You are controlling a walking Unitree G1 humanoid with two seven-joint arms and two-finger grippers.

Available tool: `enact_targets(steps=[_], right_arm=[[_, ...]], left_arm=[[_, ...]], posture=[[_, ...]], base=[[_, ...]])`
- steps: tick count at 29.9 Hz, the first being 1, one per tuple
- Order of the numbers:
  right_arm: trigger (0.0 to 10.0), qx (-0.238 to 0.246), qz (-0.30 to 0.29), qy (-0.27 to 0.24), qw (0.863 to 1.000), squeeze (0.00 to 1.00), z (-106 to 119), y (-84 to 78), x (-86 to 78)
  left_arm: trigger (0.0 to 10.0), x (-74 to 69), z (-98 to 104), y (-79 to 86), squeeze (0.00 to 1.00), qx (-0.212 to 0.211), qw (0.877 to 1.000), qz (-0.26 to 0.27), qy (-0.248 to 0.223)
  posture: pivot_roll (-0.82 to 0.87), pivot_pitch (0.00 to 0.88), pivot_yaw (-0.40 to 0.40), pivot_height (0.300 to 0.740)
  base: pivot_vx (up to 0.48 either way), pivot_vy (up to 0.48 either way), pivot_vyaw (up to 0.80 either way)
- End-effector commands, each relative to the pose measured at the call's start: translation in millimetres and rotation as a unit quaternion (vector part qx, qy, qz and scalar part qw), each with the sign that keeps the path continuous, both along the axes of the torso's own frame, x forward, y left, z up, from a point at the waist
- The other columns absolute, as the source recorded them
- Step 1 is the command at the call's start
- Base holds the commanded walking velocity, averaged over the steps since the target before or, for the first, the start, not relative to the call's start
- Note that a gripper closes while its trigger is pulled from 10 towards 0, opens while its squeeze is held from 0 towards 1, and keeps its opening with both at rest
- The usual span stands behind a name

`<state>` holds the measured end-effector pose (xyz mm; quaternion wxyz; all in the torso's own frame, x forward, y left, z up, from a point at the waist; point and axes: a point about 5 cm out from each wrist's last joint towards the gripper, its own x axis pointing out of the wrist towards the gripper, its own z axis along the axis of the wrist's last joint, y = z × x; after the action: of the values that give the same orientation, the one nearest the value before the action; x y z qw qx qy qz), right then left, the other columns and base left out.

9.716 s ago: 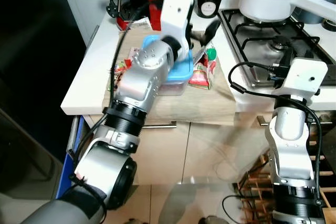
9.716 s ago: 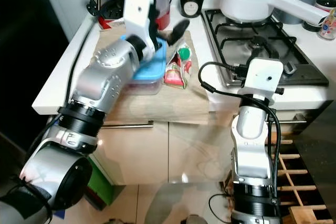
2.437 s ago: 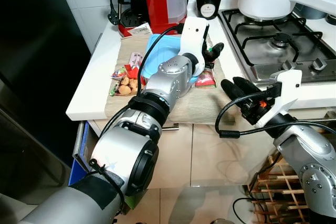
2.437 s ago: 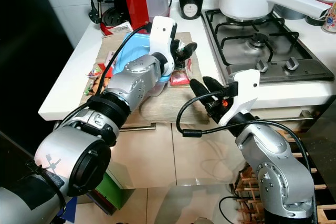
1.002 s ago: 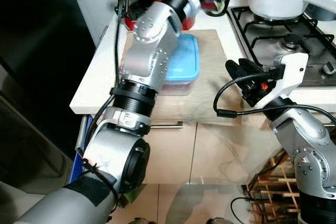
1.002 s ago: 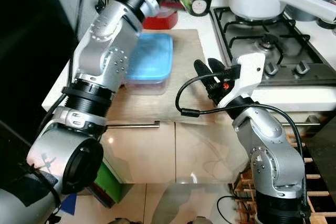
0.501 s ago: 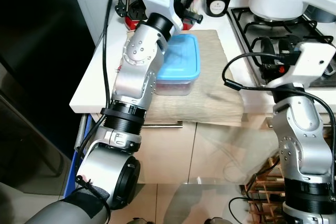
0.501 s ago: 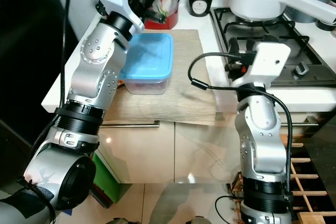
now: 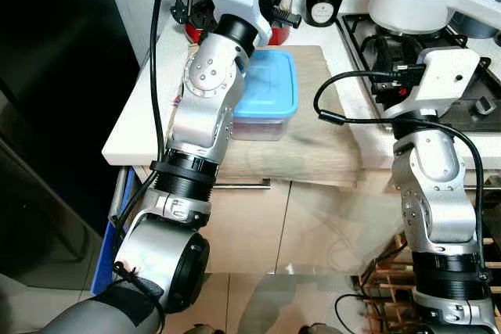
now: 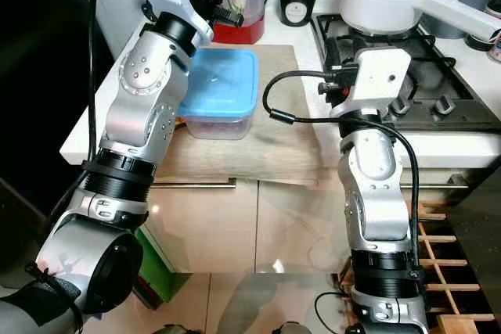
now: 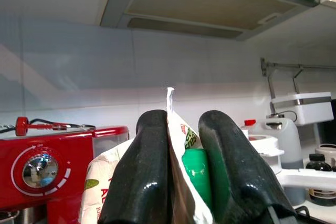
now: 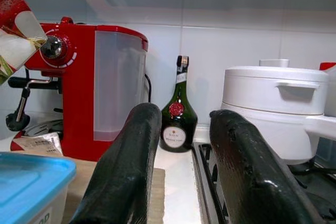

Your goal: Restocking fridge

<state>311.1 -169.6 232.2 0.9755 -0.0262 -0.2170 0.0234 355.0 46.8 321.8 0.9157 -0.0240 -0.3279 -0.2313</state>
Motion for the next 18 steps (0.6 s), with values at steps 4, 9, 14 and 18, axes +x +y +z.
enact_targets(steps=[4,9,14,18], right_arm=[[10.0,-0.002,0.009,-0.004,1.0,0.0,0.3,4.7,3.6],[10.0,-0.001,0.009,-0.002,1.0,0.0,-1.5,5.2,5.1],[10.0,0.0,0.009,-0.003,1.0,0.0,-1.5,5.1,6.0],[10.0,0.0,0.009,-0.004,1.0,0.0,-2.0,5.1,6.1]], left_arm=[[10.0,-2.4,5.4,1.1,0.0,0.001,1.0,0.001,-0.016],[10.0,-2.2,6.6,1.1,0.0,-0.001,1.0,-0.001,-0.018],[10.0,-2.1,7.2,0.6,0.0,0.0,1.0,-0.002,-0.02],[10.0,-2.0,6.5,0.5,0.0,0.001,1.0,-0.002,-0.019]], posture=[[-0.19,0.0,0.034,0.74],[-0.19,0.0,0.035,0.74],[-0.18,0.0,0.035,0.74],[-0.18,0.0,0.035,0.74]], base=[[-0.06,0.0,0.0],[-0.241,0.0,0.0],[-0.247,0.0,0.0],[-0.247,0.0,0.0]])
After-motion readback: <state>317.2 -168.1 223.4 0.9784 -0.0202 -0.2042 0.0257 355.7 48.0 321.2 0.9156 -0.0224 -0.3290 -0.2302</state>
